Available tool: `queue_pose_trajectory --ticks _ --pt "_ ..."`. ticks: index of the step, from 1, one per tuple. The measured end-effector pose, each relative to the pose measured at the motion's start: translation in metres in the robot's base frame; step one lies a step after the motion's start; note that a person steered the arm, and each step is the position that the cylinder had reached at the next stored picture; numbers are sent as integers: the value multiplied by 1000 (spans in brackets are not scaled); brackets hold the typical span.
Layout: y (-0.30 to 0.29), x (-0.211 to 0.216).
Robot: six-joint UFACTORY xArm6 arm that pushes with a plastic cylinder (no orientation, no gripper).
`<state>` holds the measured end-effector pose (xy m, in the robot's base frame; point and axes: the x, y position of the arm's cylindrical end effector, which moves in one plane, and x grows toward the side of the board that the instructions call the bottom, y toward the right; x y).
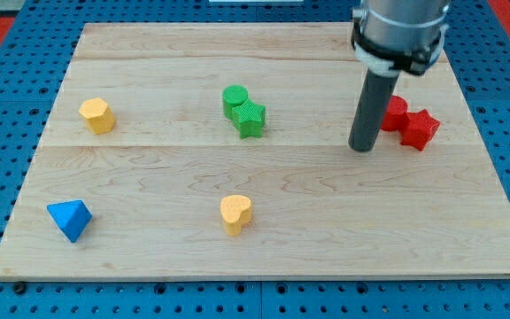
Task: Move your arm to the top right of the board
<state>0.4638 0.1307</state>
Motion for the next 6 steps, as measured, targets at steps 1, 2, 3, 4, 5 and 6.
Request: queue_pose_trajectory --ticks 1,2,3,4,5,6 --pt "-11 82" --pt "-48 92" --pt "-32 34" --pt "-19 -26" --pt "4 -104" --pt "52 -153"
